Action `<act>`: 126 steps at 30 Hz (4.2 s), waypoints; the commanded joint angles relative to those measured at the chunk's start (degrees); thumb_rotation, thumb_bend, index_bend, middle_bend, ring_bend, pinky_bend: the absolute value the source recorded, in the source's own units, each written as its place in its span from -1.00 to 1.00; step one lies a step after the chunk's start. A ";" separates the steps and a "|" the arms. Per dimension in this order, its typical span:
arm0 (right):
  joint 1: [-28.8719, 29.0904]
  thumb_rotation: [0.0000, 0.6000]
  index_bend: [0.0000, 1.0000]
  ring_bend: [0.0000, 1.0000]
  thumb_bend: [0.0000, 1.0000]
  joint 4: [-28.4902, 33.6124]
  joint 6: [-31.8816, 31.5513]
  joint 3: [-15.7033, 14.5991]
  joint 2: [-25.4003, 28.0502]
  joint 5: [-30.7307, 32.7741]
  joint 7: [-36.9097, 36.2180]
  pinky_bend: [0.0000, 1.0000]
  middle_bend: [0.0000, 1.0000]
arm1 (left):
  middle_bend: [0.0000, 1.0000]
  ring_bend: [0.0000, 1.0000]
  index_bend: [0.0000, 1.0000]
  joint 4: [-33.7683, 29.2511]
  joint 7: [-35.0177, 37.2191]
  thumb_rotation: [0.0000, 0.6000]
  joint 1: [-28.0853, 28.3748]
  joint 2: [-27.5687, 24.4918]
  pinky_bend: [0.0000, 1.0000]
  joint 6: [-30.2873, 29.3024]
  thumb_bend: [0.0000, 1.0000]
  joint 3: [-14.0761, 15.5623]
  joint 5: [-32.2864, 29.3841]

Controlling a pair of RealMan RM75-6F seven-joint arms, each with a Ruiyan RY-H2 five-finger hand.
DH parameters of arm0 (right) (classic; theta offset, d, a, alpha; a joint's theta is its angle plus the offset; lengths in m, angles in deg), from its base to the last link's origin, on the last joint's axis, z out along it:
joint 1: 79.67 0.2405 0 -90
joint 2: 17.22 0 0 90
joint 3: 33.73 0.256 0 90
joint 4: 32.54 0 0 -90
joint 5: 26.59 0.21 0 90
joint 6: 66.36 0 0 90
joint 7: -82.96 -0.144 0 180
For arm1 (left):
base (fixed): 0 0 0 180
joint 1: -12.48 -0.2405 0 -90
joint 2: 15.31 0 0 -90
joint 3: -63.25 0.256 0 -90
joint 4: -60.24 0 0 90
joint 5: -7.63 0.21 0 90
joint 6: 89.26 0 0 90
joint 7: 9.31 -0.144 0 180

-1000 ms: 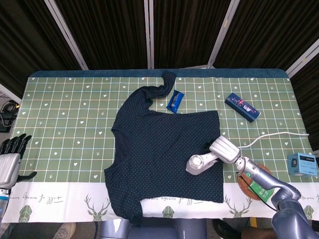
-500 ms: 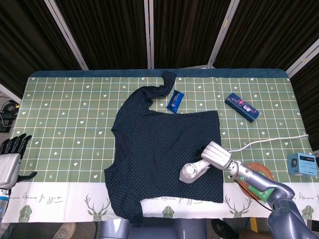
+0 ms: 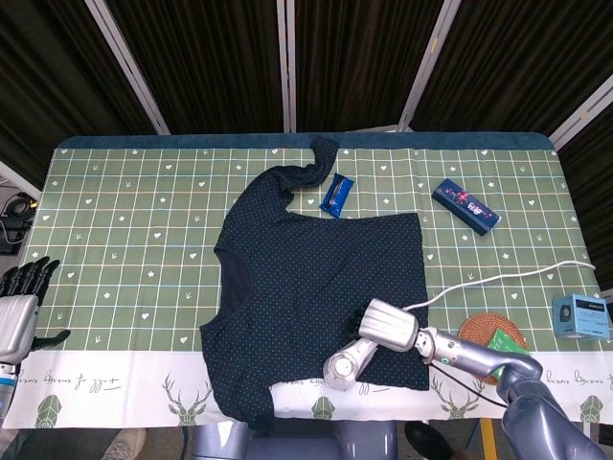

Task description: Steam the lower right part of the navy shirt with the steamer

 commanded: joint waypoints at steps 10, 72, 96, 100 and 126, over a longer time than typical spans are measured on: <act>-2.43 1.00 0.59 0.33 0.75 -2.74 4.09 0.99 0.94 2.83 -1.43 0.84 0.34 | -1.00 -1.00 -1.00 0.04 -0.28 1.00 0.09 0.16 -1.00 0.17 -1.00 0.18 0.14; -6.69 1.00 0.59 0.33 0.75 -7.28 -0.44 1.48 -0.28 4.78 -2.72 0.84 0.34 | -1.00 -1.00 -1.00 0.00 -0.96 1.00 0.35 0.68 -1.00 0.54 -1.00 0.53 0.10; -9.08 1.00 0.59 0.33 0.72 -10.36 6.51 4.73 0.57 9.20 -2.55 0.84 0.34 | -1.00 -1.00 -1.00 0.06 -1.94 1.00 0.50 1.26 -1.00 0.66 -1.00 0.79 0.10; -8.72 1.00 0.59 0.33 0.72 -11.03 9.20 5.94 0.88 10.58 -1.85 0.84 0.35 | -1.00 -1.00 -1.00 -0.02 -1.89 1.00 0.47 1.22 -1.00 0.59 -1.00 0.77 0.10; -8.33 1.00 0.59 0.33 0.72 -8.43 5.66 3.65 0.59 8.06 -3.83 0.84 0.35 | -1.00 -1.00 -1.00 -0.13 -0.99 1.00 0.43 0.74 -1.00 0.57 -1.00 0.71 0.37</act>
